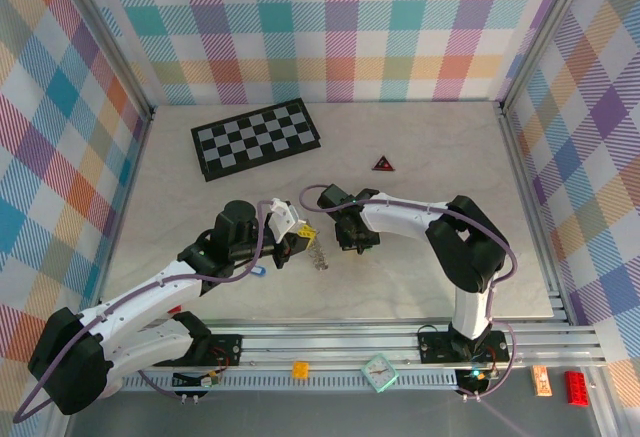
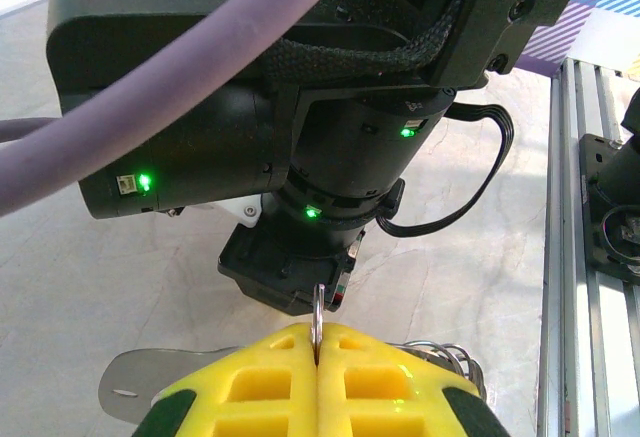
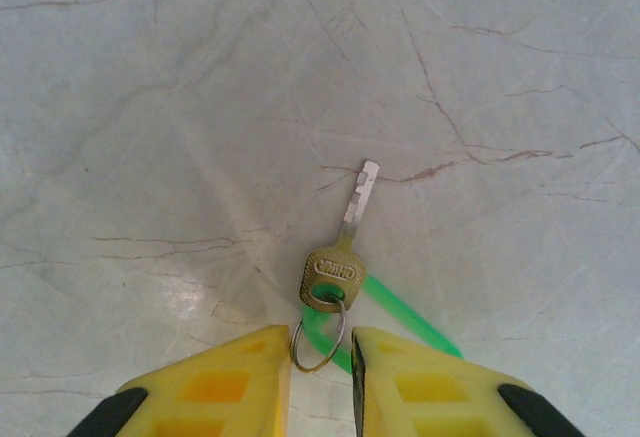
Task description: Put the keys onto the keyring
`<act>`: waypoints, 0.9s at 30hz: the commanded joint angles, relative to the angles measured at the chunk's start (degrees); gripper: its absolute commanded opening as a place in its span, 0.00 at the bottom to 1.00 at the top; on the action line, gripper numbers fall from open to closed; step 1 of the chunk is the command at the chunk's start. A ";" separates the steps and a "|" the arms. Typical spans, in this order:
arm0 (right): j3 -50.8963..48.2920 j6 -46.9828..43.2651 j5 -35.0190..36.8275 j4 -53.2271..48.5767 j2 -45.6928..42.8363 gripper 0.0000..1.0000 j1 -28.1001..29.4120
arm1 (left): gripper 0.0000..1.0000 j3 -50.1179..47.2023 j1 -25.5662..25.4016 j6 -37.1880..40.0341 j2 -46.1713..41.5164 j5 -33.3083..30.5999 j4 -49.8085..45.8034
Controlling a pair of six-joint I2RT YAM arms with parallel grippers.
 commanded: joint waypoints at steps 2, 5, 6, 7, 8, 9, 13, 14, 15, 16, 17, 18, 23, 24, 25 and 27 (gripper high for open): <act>1.65 0.32 0.84 -1.29 0.51 0.23 0.13 | 0.00 -0.37 -0.82 0.17 -1.18 0.50 2.40; 1.65 0.17 0.76 -1.19 0.56 0.23 0.22 | 0.00 -0.37 -0.83 0.15 -1.18 0.50 2.32; 1.67 0.15 0.74 -1.10 0.51 0.22 0.22 | 0.00 -0.37 -0.80 0.19 -1.18 0.50 2.31; 1.72 0.06 0.84 -1.10 0.51 0.22 0.22 | 0.00 -0.37 -0.82 0.11 -1.18 0.50 2.31; 1.65 0.06 0.89 -1.10 0.46 0.21 0.22 | 0.00 -0.37 -0.79 0.14 -1.18 0.50 2.31; 1.65 0.10 0.94 -1.21 0.42 0.20 0.22 | 0.00 -0.37 -0.82 0.11 -1.18 0.50 2.31; 1.89 -0.18 0.94 -1.26 0.59 0.16 0.29 | 0.00 -0.37 -0.83 0.13 -1.18 0.55 2.31; 1.93 -0.27 0.94 -1.27 0.62 0.14 0.31 | 0.00 -0.37 -0.83 0.10 -1.18 0.59 2.31; 1.92 -0.29 0.94 -1.31 0.60 0.13 0.31 | 0.00 -0.39 -0.77 0.16 -1.19 0.59 2.31; 1.91 -0.44 0.94 -1.36 0.56 0.11 0.28 | 0.00 -0.38 -0.81 0.12 -1.23 0.67 2.31; 1.83 -0.54 0.93 -1.36 0.52 0.08 0.38 | 0.00 -0.37 -0.78 0.13 -1.27 0.68 2.31; 1.73 -0.64 0.85 -1.38 0.44 0.06 0.39 | 0.00 -0.37 -0.81 0.14 -1.27 0.67 2.31; 0.38 -1.66 0.67 -1.68 -0.93 0.00 0.79 | 0.00 -0.37 -0.77 0.17 -1.36 0.64 2.14; -0.17 -2.09 0.47 -1.63 -1.62 0.00 0.88 | 0.00 -0.38 -0.81 0.17 -1.36 0.57 2.14; -0.85 -2.61 0.05 -1.60 -2.26 0.00 1.00 | 0.00 -0.37 -0.82 0.21 -1.36 0.61 2.06; -2.39 -4.25 -1.45 -1.28 -4.00 0.00 1.23 | 0.00 -0.29 -0.79 0.21 -1.44 0.59 1.83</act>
